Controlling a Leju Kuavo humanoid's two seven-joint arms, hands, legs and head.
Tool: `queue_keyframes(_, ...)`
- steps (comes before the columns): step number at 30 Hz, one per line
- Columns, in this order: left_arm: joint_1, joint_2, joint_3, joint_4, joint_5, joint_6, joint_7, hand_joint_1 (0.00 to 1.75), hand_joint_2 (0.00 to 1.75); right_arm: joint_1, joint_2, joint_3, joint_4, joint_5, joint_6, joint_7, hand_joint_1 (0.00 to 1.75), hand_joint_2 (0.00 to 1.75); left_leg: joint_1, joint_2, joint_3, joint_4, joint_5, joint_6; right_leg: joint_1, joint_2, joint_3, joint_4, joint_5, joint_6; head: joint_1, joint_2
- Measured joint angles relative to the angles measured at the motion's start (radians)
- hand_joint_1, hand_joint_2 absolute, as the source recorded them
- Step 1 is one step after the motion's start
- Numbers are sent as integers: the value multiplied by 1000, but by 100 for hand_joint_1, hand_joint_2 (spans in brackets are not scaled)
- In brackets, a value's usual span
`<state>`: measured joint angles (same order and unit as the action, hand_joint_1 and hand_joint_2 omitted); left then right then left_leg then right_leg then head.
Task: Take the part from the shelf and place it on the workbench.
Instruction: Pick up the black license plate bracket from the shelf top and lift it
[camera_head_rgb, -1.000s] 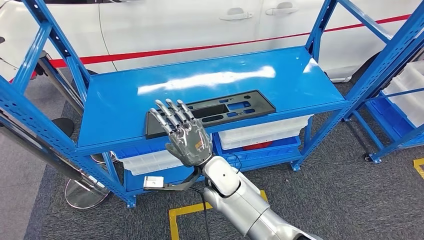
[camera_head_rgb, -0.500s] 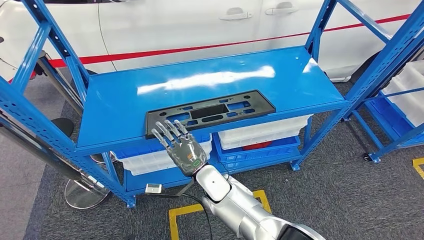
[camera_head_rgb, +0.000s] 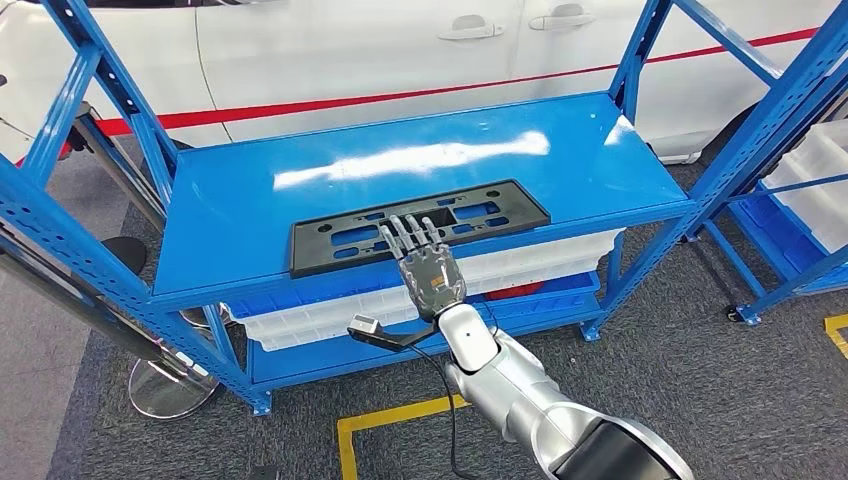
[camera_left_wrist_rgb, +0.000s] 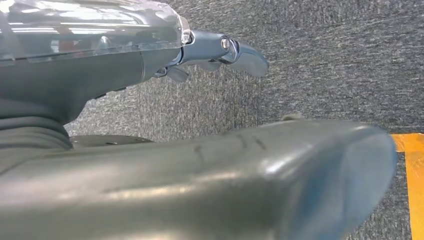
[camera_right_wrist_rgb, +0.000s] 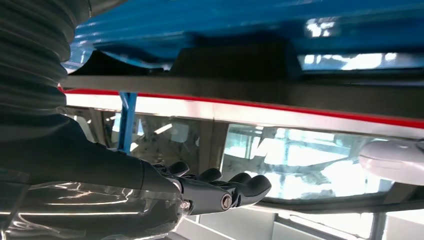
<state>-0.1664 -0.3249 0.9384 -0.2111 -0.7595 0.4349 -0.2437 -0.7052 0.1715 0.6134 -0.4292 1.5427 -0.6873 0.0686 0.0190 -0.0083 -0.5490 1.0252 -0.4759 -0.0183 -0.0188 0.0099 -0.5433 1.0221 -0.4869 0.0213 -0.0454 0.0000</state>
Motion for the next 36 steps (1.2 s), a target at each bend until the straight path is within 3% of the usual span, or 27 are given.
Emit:
queue_keyframes(17, -3, -2, -26, 5, -18, 3, 32, 0, 0, -82, 49, -72, 18, -18, 5, -13, 0, 175, 0, 0, 0, 0, 0, 0, 0, 0, 0, 0, 0, 0, 0, 0)
queue_keyframes(36, -20, -3, -42, 41, 15, 56, 36, 0, 0, -89, 144, -75, 75, 24, 179, -26, 0, 175, 0, 0, 0, 0, 0, 0, 0, 0, 0, 0, 0, 0, 0, 0)
